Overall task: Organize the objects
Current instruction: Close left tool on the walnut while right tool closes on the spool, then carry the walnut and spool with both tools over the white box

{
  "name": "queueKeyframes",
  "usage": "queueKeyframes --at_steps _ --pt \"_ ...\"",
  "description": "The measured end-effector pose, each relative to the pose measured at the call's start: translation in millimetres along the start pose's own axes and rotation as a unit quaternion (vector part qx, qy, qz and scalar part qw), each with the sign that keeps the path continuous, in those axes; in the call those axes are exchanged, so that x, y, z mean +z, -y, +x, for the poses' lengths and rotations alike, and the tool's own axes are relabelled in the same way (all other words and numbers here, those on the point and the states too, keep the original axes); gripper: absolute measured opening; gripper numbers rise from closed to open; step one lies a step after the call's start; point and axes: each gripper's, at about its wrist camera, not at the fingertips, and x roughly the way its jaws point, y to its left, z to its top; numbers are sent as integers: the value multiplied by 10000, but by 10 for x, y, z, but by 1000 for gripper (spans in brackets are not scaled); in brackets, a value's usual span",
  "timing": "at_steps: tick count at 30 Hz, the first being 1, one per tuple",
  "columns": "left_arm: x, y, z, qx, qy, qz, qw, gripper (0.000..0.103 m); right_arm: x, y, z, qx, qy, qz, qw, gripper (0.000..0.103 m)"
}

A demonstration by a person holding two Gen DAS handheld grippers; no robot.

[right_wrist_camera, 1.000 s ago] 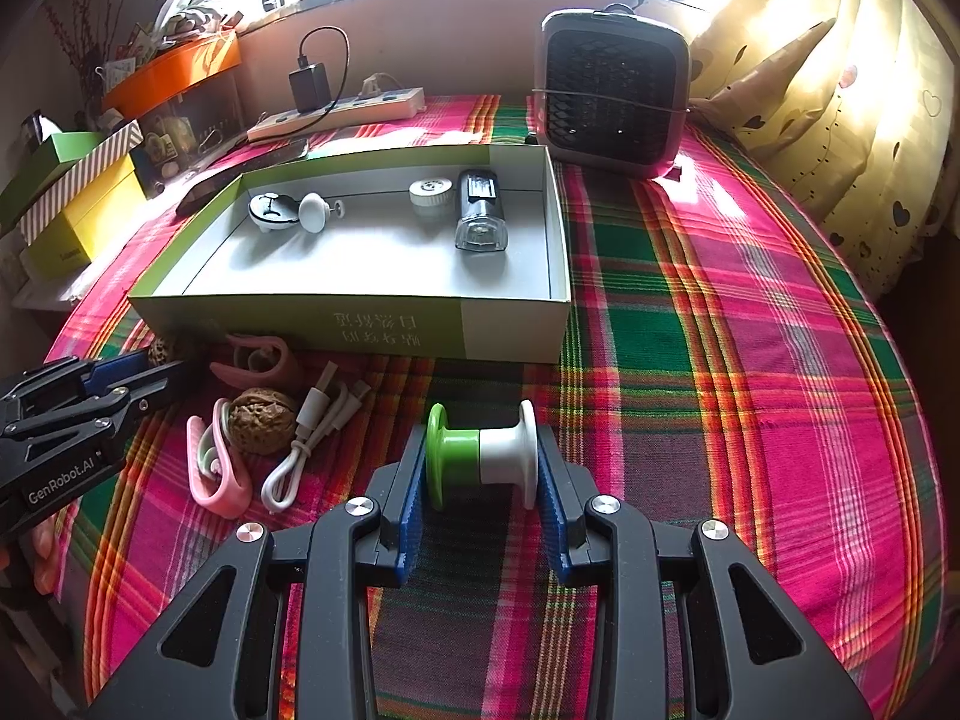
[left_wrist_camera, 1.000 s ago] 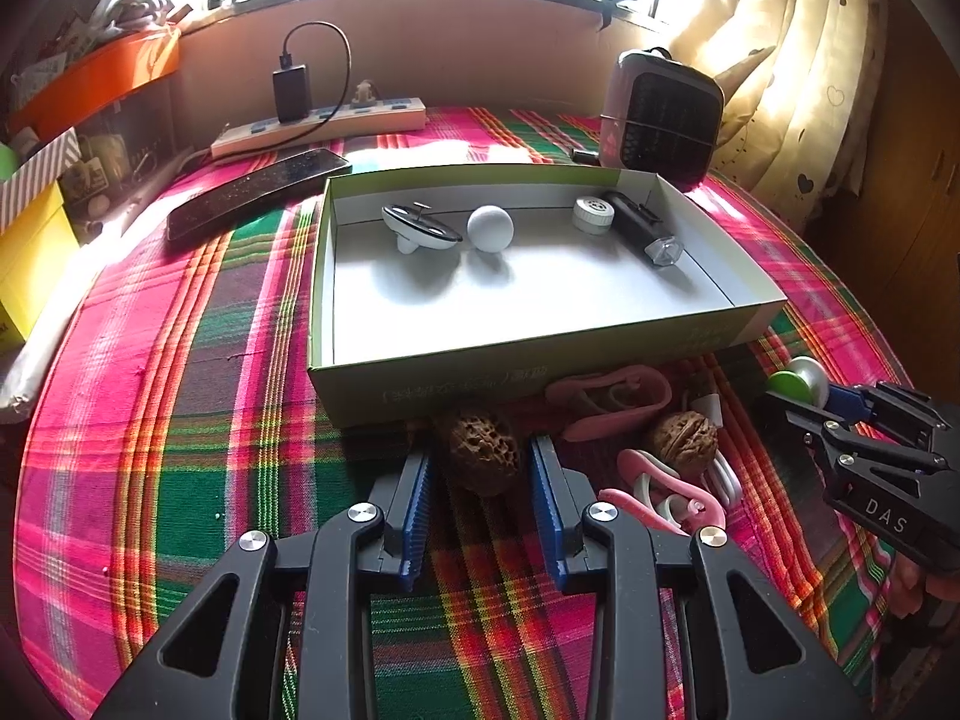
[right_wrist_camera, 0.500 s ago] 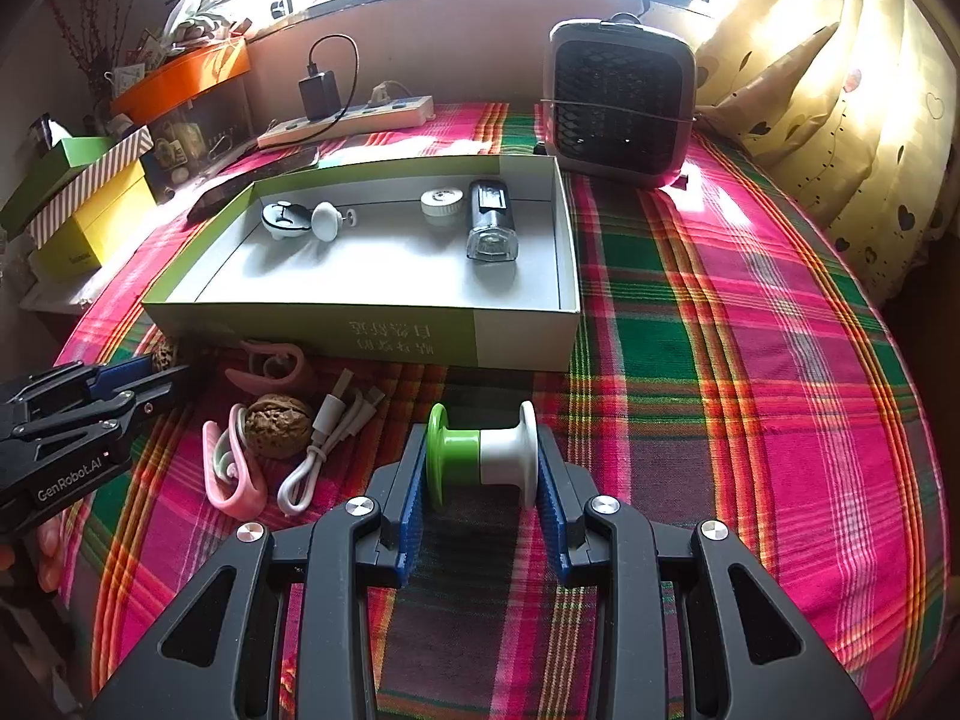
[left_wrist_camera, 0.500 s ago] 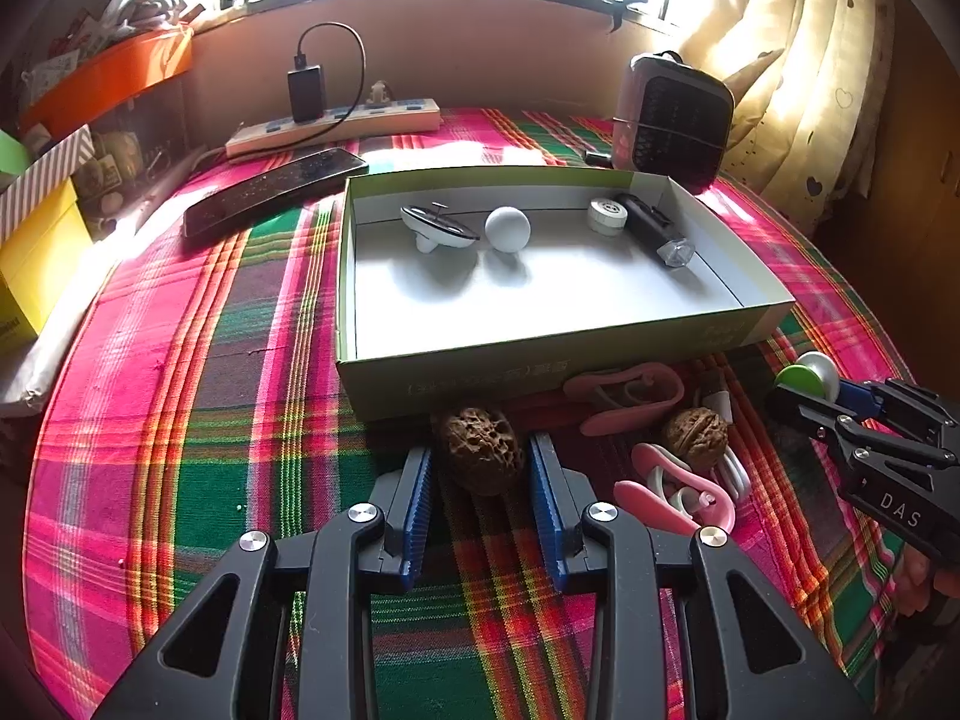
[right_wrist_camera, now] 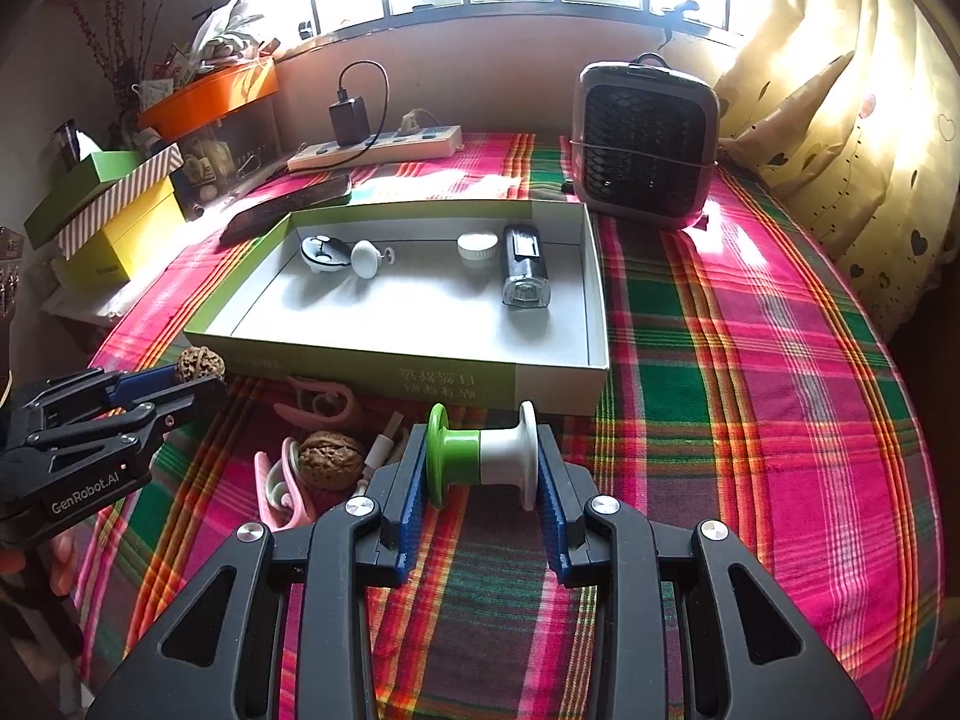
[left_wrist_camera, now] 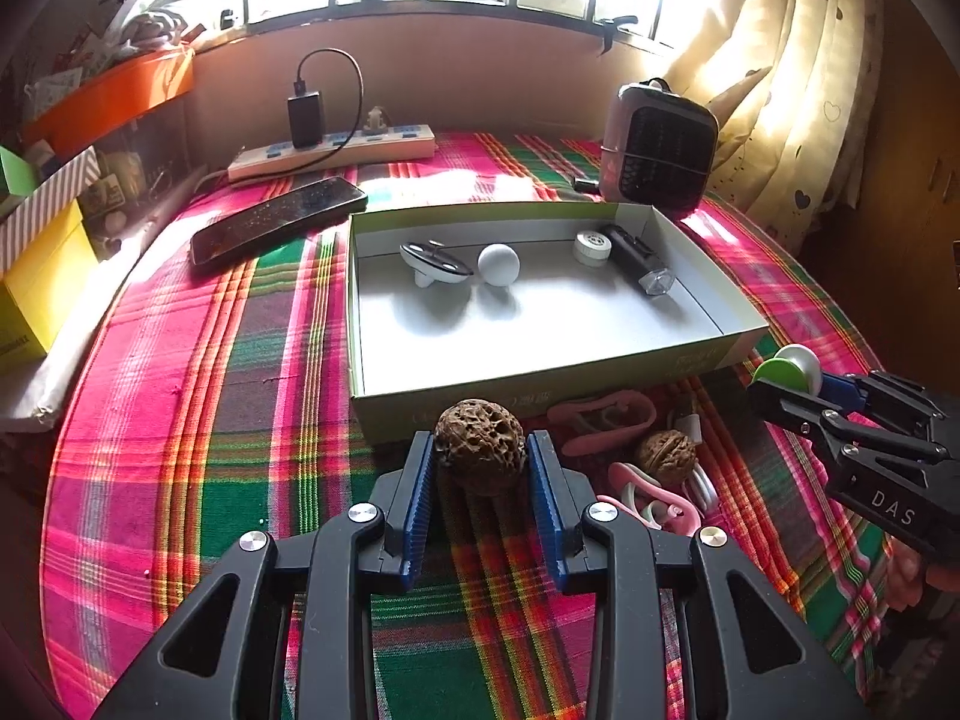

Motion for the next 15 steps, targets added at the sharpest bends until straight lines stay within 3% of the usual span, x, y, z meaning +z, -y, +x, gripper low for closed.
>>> queueKeyframes --at_steps 15 --pt "253 -78 43 -96 81 -20 9999 29 288 -142 114 256 68 -225 9994 34"
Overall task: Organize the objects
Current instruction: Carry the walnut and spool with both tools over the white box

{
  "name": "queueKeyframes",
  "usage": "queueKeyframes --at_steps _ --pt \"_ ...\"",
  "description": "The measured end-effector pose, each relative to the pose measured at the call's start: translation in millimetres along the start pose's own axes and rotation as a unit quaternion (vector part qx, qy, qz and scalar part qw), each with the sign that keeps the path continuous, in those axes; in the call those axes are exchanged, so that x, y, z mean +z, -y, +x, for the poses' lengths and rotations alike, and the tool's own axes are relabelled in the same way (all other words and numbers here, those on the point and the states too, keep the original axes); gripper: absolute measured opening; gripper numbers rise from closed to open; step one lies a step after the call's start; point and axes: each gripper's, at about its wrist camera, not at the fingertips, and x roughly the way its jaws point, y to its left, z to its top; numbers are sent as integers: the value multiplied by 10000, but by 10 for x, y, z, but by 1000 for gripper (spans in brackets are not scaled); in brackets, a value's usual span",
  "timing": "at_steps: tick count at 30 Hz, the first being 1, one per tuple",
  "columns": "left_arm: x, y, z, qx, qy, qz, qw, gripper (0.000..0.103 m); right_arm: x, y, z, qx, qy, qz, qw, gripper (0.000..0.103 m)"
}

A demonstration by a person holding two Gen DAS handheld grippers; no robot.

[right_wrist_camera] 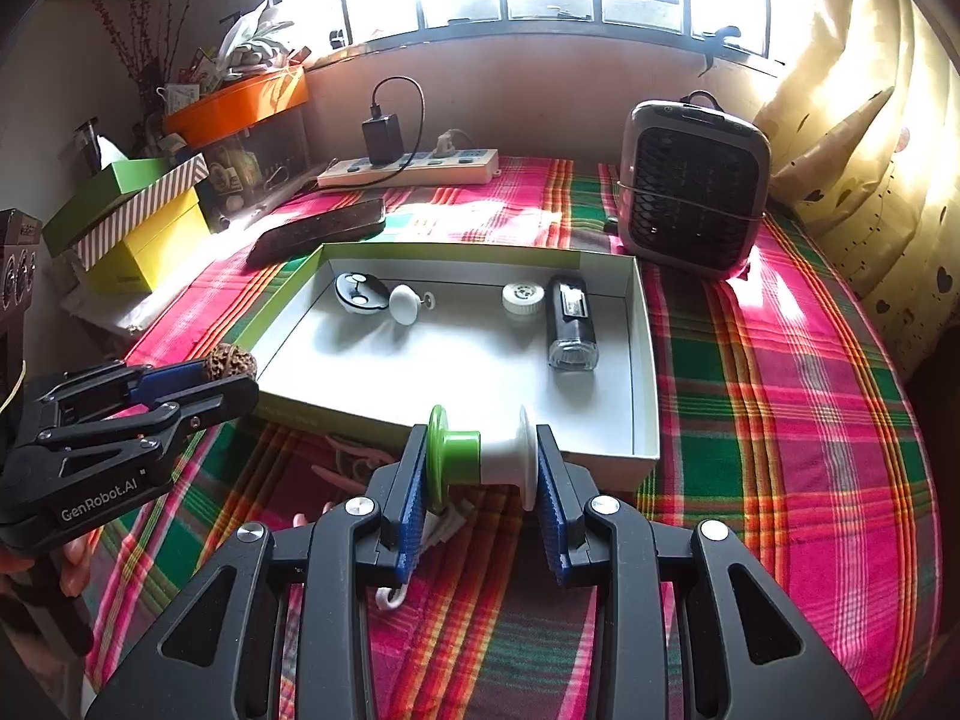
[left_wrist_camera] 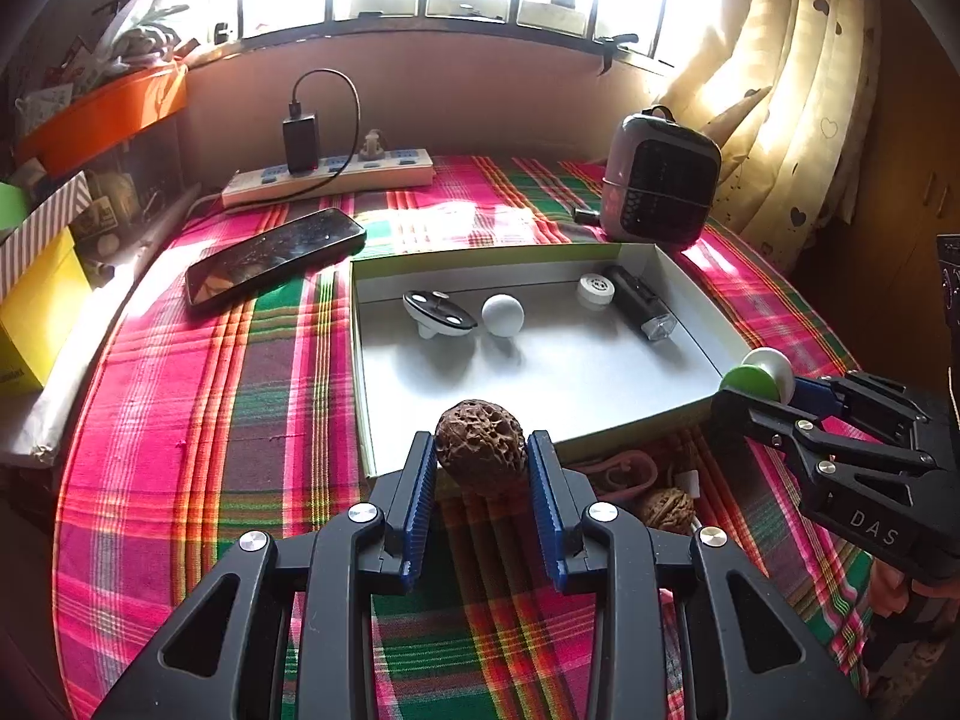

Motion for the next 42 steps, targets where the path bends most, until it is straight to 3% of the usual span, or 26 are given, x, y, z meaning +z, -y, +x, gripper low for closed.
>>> queueKeyframes --at_steps 25,42 --pt "199 -84 494 -16 -253 39 9997 29 413 -71 736 275 -464 -273 9982 34" --pt "250 -23 610 68 -337 254 9991 29 417 -57 914 191 -634 -363 9971 34"
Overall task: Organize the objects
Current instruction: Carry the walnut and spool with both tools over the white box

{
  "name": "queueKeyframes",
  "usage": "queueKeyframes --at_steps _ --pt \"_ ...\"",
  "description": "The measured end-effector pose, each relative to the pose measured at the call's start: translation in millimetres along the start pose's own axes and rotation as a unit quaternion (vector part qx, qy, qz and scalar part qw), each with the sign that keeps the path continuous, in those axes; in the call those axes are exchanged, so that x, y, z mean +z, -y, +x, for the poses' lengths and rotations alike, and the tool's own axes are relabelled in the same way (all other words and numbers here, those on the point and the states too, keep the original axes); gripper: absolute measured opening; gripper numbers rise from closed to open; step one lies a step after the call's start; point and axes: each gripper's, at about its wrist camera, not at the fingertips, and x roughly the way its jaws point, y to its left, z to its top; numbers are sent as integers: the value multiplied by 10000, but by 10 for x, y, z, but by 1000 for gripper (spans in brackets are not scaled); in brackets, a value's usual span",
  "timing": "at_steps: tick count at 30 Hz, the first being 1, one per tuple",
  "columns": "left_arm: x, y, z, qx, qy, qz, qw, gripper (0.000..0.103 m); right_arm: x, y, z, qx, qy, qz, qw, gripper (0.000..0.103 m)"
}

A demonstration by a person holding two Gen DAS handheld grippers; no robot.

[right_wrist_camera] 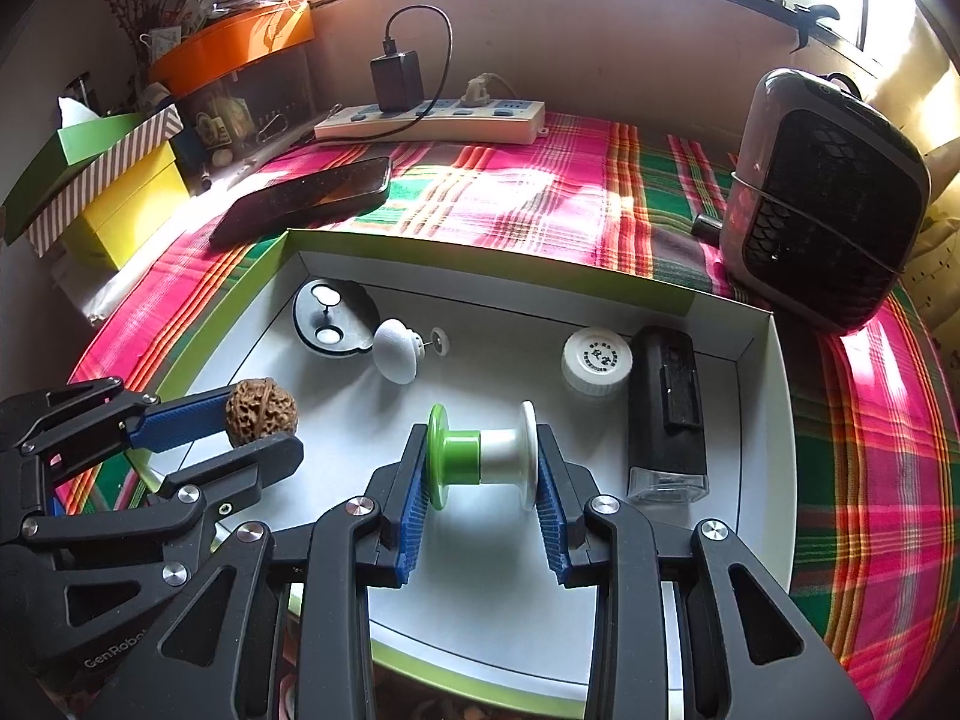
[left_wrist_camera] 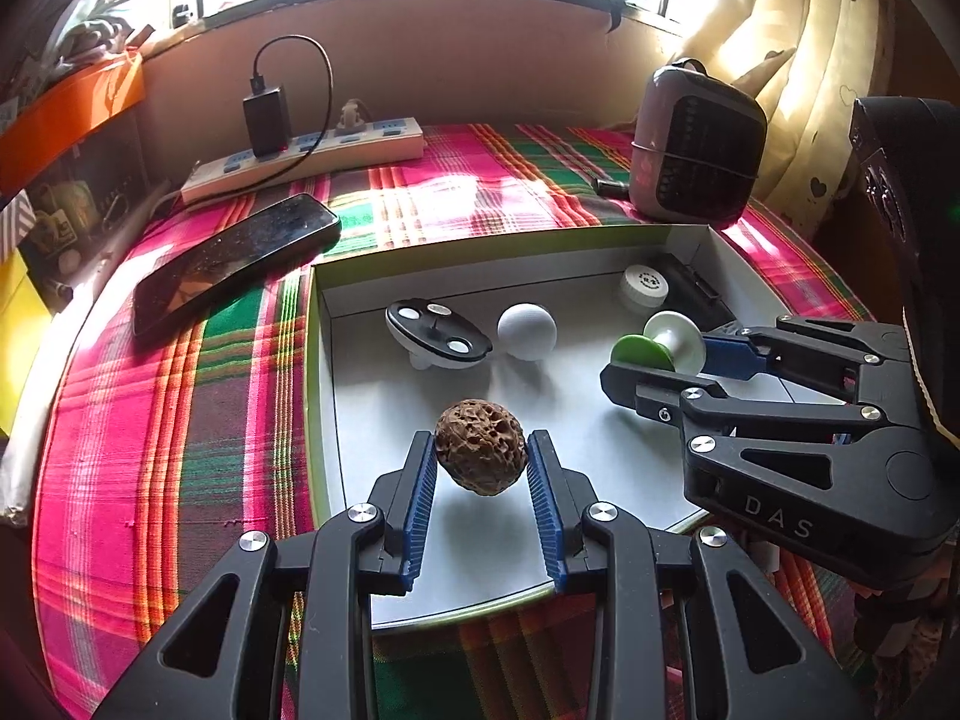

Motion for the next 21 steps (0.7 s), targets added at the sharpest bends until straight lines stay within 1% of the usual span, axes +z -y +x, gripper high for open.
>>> queueKeyframes --at_steps 21 --pt "-2 5 33 20 -25 25 10000 29 -16 -48 11 -133 20 -94 9999 34"
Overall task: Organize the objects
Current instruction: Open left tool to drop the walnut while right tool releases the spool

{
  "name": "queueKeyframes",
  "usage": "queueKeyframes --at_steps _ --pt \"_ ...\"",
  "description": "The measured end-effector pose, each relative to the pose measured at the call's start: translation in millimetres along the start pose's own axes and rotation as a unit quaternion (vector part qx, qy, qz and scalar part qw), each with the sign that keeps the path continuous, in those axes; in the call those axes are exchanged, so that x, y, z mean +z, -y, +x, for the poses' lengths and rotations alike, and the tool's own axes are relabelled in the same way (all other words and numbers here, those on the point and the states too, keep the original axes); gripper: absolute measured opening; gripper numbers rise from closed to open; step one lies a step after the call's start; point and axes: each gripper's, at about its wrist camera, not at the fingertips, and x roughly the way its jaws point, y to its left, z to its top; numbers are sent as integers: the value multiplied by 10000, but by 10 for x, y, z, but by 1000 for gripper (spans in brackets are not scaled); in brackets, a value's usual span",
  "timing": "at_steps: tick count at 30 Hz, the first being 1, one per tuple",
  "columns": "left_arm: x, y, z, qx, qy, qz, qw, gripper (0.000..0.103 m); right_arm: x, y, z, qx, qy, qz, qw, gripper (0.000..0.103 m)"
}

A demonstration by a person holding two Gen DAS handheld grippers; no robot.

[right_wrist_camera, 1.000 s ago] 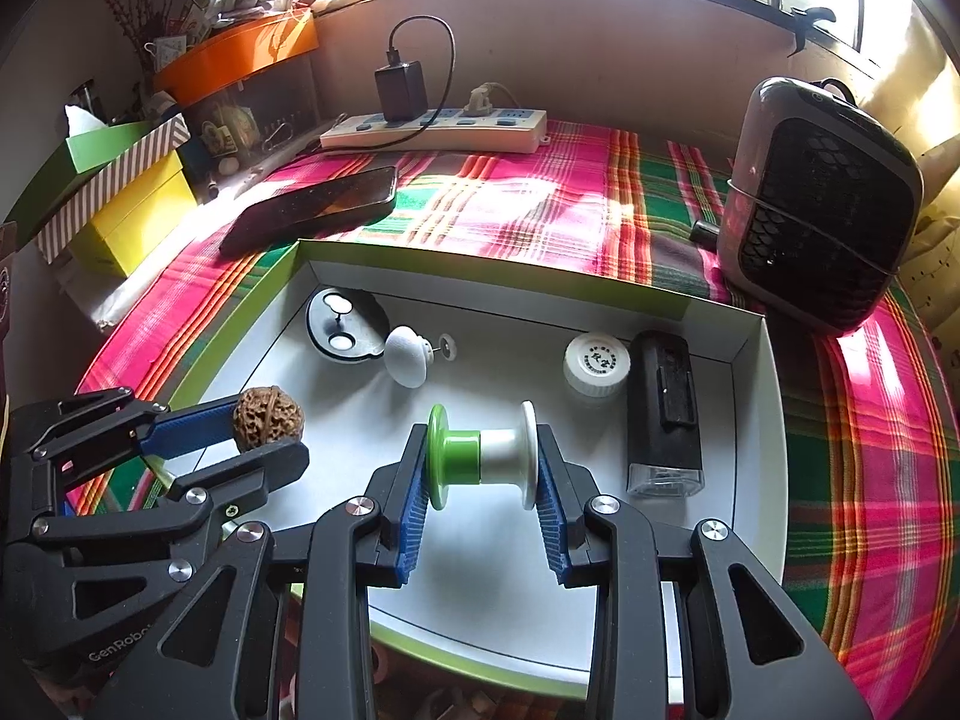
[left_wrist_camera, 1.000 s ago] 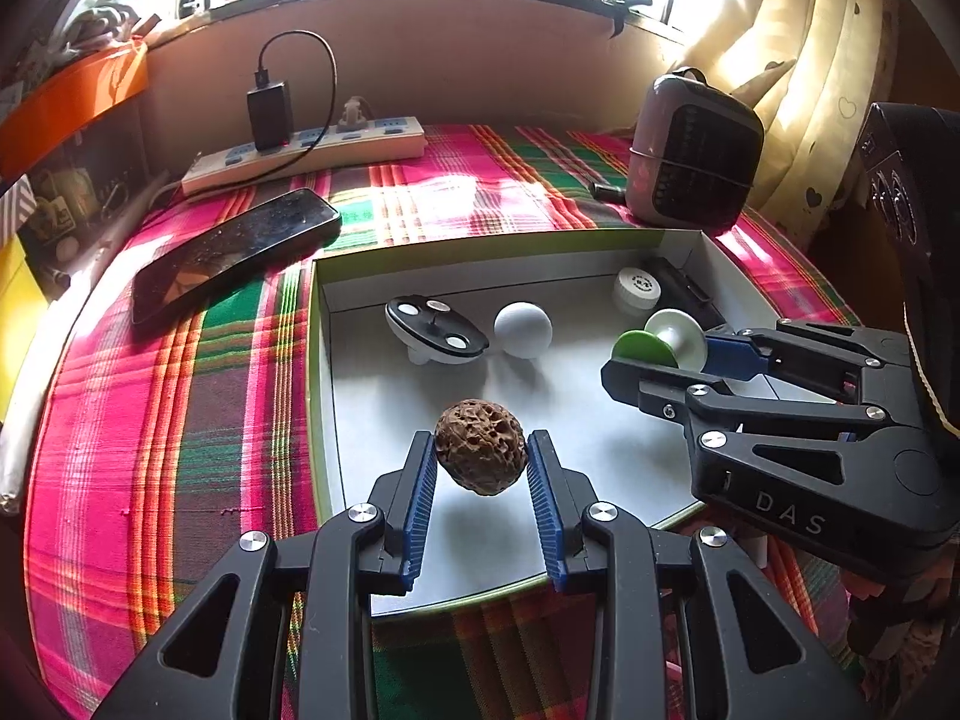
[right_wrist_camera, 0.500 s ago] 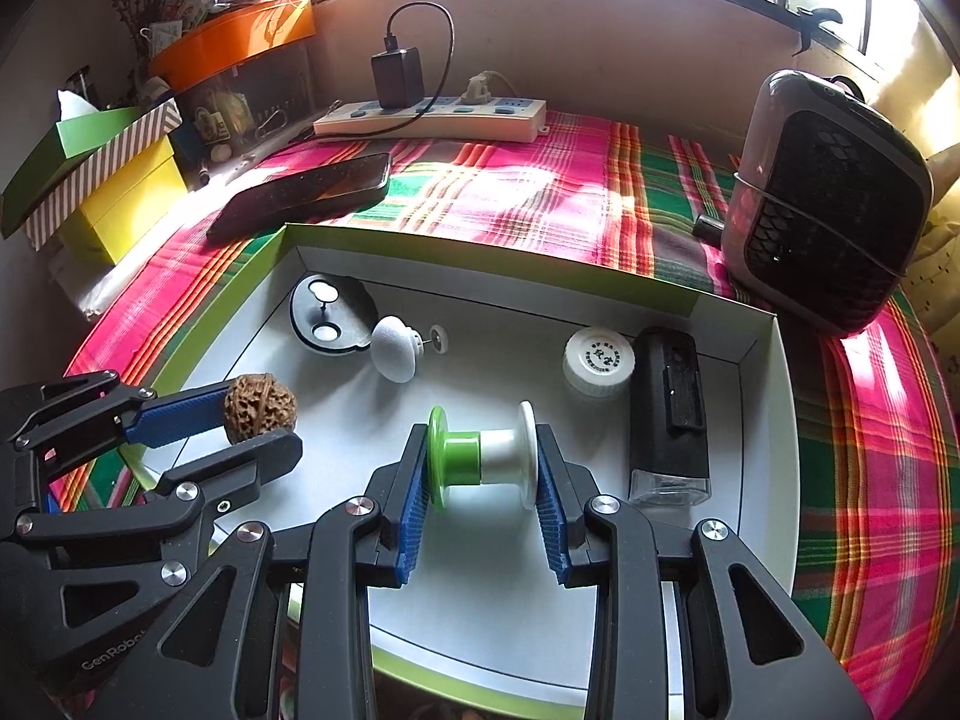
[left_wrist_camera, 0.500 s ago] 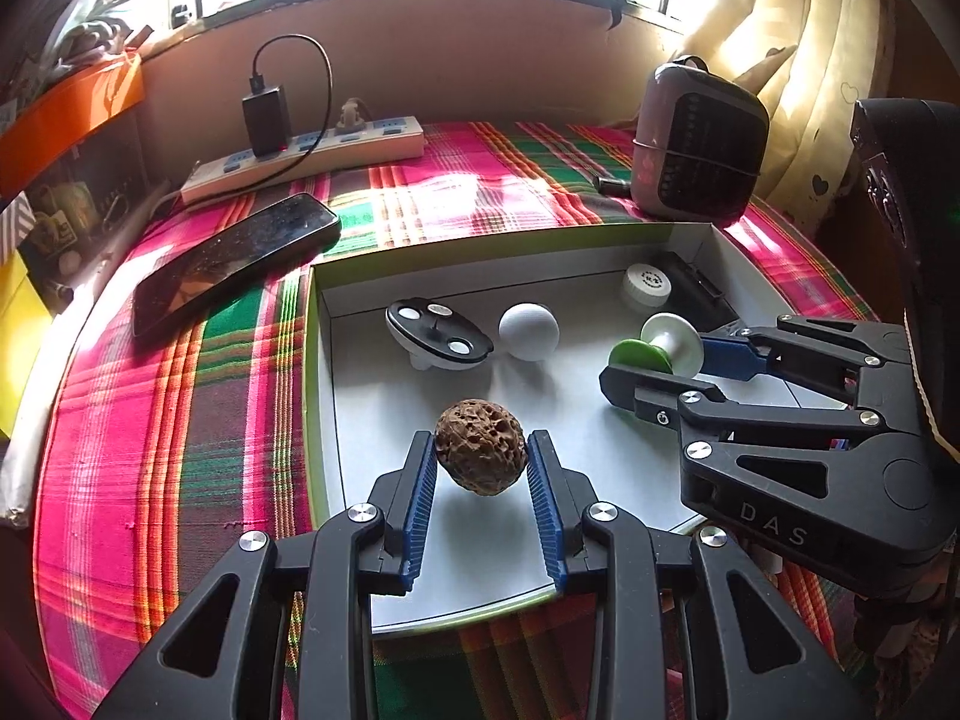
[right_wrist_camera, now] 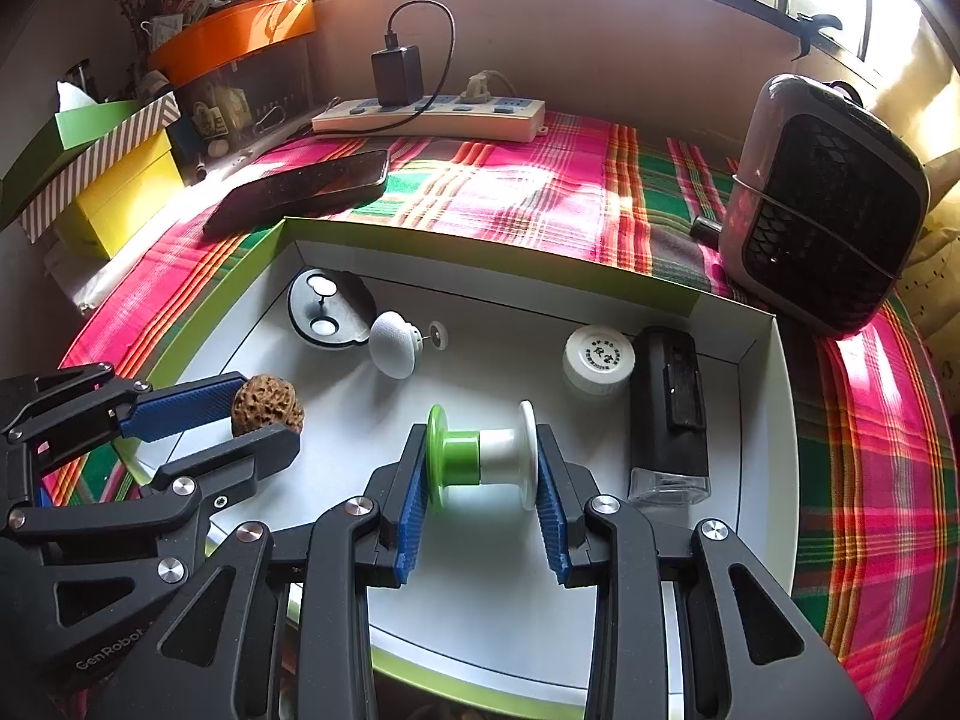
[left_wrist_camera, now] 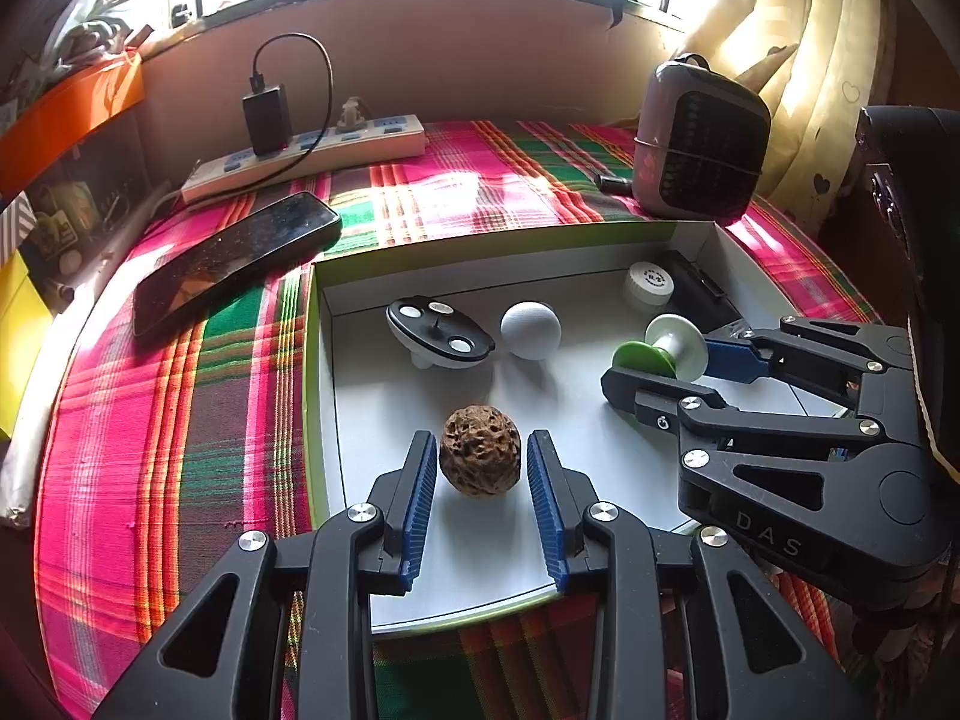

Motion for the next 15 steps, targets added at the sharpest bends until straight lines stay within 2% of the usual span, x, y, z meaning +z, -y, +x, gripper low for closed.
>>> queueKeyframes --at_steps 10,15 --pt "2 -10 0 -2 1 3 10000 30 -3 2 0 -14 10 1 10000 34" --pt "4 -7 -2 -2 1 8 10000 31 -3 14 2 -16 22 29 10000 45"
